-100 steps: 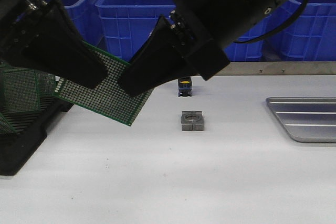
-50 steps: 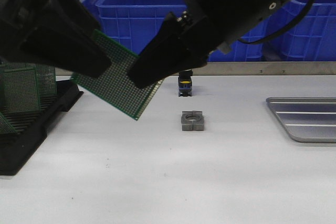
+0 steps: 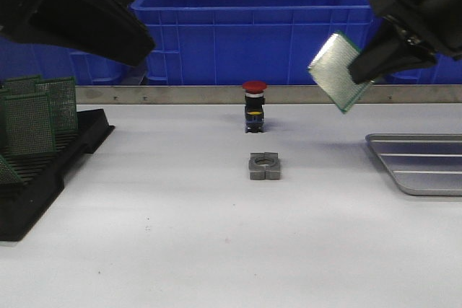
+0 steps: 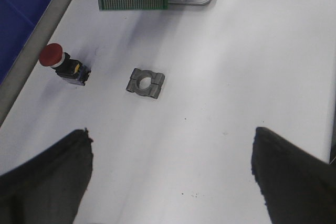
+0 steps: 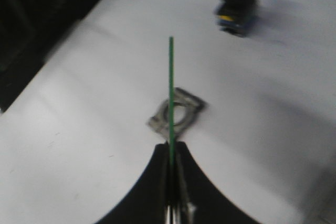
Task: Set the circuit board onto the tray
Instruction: 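Carry the board with the right gripper and lay it in the silver tray, then lower the left gripper into the rack onto a second green board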
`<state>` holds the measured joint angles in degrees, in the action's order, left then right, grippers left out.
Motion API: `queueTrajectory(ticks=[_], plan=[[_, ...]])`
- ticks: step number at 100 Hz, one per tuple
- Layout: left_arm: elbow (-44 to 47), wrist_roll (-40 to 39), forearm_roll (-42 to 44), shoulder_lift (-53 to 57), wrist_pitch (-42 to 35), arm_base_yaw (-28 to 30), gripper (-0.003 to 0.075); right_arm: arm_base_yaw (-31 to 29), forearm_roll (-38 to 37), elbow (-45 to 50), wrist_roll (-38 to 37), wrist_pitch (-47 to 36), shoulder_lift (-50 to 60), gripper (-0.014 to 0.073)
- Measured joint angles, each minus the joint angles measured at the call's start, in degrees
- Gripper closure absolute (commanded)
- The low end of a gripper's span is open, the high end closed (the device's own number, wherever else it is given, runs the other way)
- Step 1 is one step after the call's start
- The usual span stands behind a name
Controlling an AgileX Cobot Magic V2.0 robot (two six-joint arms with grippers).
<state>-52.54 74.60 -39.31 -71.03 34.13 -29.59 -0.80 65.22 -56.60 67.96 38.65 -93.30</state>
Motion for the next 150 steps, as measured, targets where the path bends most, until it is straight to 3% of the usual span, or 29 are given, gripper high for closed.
queueTrajectory(ticks=[18, 38, 47, 64, 74, 88, 118, 150], plan=[[0.0, 0.0, 0.0, 0.0, 0.0, 0.0, 0.0139, -6.6, 0.0, 0.0, -1.4, -3.0, -5.2, 0.0711], [0.0, 0.0, 0.0, 0.0, 0.0, 0.0, 0.0143, -9.0, 0.1, 0.0, -1.6, -6.1, -9.7, 0.0671], [0.0, 0.0, 0.0, 0.0, 0.0, 0.0, 0.0158, -9.2, 0.1, 0.0, -1.8, -6.9, -10.1, 0.0529], [0.0, 0.0, 0.0, 0.0, 0.0, 0.0, 0.0158, -9.3, 0.4, 0.0, -1.9, -7.2, -10.2, 0.0107], [0.0, 0.0, 0.0, 0.0, 0.0, 0.0, 0.0158, -9.3, 0.5, 0.0, -1.9, -7.3, -10.2, -0.0004], [0.0, 0.0, 0.0, 0.0, 0.0, 0.0, 0.0157, -9.3, 0.3, 0.0, -1.9, -7.3, -10.1, -0.0006], [-1.5, 0.0, 2.5, 4.2, 0.9, 2.8, 0.0158, -9.8, -8.5, 0.0, -1.9, -7.3, -2.3, -0.0006], [-0.7, 0.0, 19.8, 7.1, 15.7, 10.5, 0.0158, -9.9, -9.5, 0.0, -1.9, -5.4, 4.8, -0.0006]])
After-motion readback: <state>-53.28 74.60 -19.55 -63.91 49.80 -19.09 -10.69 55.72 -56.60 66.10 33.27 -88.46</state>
